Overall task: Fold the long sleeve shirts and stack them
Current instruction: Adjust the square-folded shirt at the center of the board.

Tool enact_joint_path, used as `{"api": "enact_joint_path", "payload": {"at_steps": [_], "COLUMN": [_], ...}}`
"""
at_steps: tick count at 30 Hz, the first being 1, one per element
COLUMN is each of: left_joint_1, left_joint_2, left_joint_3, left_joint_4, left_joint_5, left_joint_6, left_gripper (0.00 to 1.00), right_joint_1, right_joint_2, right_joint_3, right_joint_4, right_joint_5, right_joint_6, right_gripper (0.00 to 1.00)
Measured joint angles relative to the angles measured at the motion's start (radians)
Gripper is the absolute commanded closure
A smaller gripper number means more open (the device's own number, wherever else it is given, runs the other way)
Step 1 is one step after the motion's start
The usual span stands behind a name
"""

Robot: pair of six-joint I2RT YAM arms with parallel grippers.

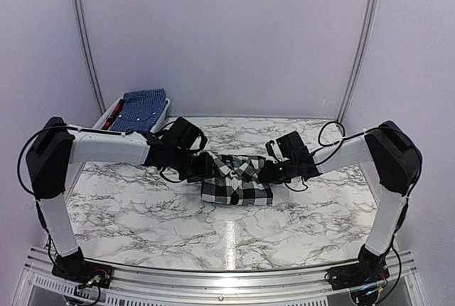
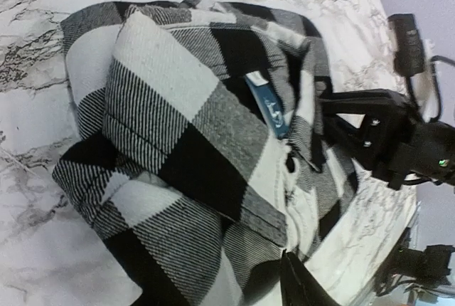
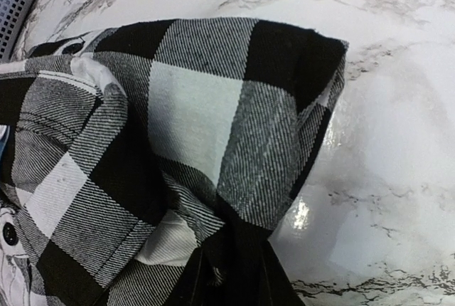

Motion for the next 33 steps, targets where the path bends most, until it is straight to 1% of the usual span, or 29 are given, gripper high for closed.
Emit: {"api": "enact_joint_path", "payload": {"at_steps": [2,4,5,7,12,15,18,23,30,33], "left_joint_1": [-0.026,-0.036,-0.036,-0.021,0.060,0.101,0.110,0.108,0.105,0.102], "left_joint_2": [-0.044,-0.063,-0.064,-0.060,-0.019,0.001,0.022,0.064,0.169,0.202], "left_joint_3": [0.000,-0.002,-0.005,-0.025,-0.038,-0.010,0.055,0.161,0.232,0.253], "left_joint_4": [-0.003,-0.005,-0.006,-0.014,-0.048,-0.060,-0.063,-0.060,-0.094,-0.116], "left_joint_5": [-0.047,-0.085,-0.101,-0.128,-0.146,-0.139,-0.109,-0.048,-0.054,-0.061], "left_joint_6": [-0.015,-0.023,-0.027,-0.029,0.016,0.065,0.105,0.143,0.166,0.174], "left_gripper": [0.46,0.34,0.29,0.28,0.31,0.37,0.42,0.49,0.58,0.64], "right_joint_1": [-0.010,-0.021,-0.030,-0.039,-0.036,-0.023,0.001,0.040,0.063,0.069], "right_joint_2": [0.000,0.000,0.000,-0.008,-0.068,-0.110,-0.124,-0.066,0.082,0.117], "right_joint_3": [0.000,0.000,0.000,0.005,0.020,0.062,0.122,0.234,0.344,0.364], "right_joint_4": [-0.007,-0.019,-0.031,-0.045,-0.140,-0.197,-0.224,-0.239,-0.269,-0.282], "right_joint_5": [-0.006,-0.016,-0.020,-0.024,0.005,0.051,0.083,0.116,0.163,0.180], "right_joint_6": [-0.018,-0.032,-0.045,-0.060,-0.079,-0.081,-0.084,-0.090,-0.109,-0.115], "right_gripper": [0.68,0.57,0.53,0.47,0.48,0.49,0.50,0.53,0.53,0.56]}}
